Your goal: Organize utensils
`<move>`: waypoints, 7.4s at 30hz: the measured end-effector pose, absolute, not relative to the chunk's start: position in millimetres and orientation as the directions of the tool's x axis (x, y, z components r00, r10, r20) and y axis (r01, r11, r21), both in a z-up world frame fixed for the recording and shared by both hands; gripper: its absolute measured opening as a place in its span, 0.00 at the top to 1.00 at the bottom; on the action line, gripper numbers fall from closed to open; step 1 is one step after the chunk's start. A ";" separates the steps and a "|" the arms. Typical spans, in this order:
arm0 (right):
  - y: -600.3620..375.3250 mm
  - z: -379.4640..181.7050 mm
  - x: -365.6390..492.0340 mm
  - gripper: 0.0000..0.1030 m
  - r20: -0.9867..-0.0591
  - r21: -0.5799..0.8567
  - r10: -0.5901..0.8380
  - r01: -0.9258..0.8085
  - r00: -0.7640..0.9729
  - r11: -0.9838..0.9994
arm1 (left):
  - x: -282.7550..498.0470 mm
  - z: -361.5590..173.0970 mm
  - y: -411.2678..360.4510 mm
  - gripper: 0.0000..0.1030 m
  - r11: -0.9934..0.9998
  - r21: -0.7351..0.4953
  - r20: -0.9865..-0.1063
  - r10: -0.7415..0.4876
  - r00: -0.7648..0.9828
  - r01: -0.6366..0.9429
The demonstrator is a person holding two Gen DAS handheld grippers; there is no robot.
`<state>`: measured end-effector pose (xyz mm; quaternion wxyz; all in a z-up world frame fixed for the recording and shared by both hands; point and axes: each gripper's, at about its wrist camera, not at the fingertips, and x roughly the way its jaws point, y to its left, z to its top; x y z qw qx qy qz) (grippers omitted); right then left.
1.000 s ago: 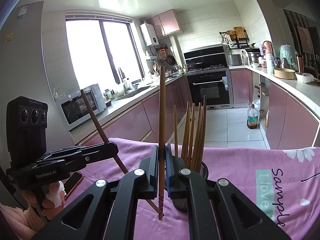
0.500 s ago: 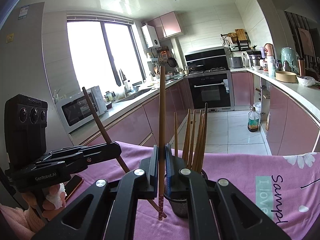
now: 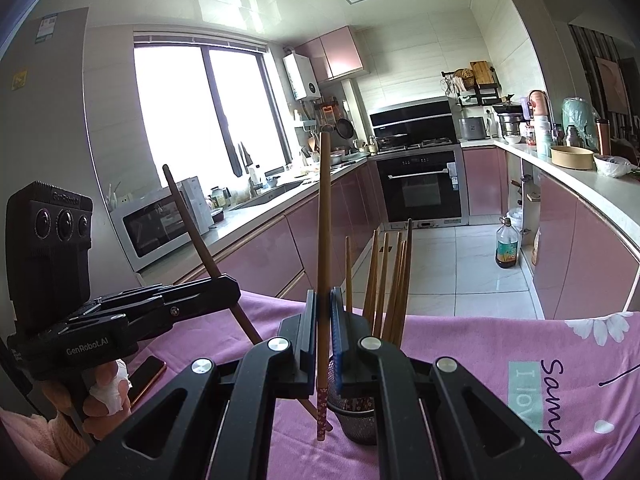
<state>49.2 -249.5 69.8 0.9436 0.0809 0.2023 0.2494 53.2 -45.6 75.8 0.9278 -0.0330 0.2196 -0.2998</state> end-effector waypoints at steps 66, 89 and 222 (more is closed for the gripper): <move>-253.0 78.6 69.4 0.95 -0.304 0.273 0.467 -0.394 0.830 0.878 | 57.7 121.0 -39.2 0.93 0.845 -0.186 -0.359 -0.533 0.766 0.501; -242.8 69.9 89.7 0.95 -0.342 0.286 0.440 -0.355 0.830 0.890 | 62.9 113.6 -55.2 0.93 0.859 -0.162 -0.407 -0.506 0.760 0.485; -204.1 -0.2 -37.4 0.07 -0.161 0.005 0.054 -0.054 0.985 0.999 | -28.5 9.4 18.8 0.05 0.992 -0.047 -0.204 -0.127 0.971 0.119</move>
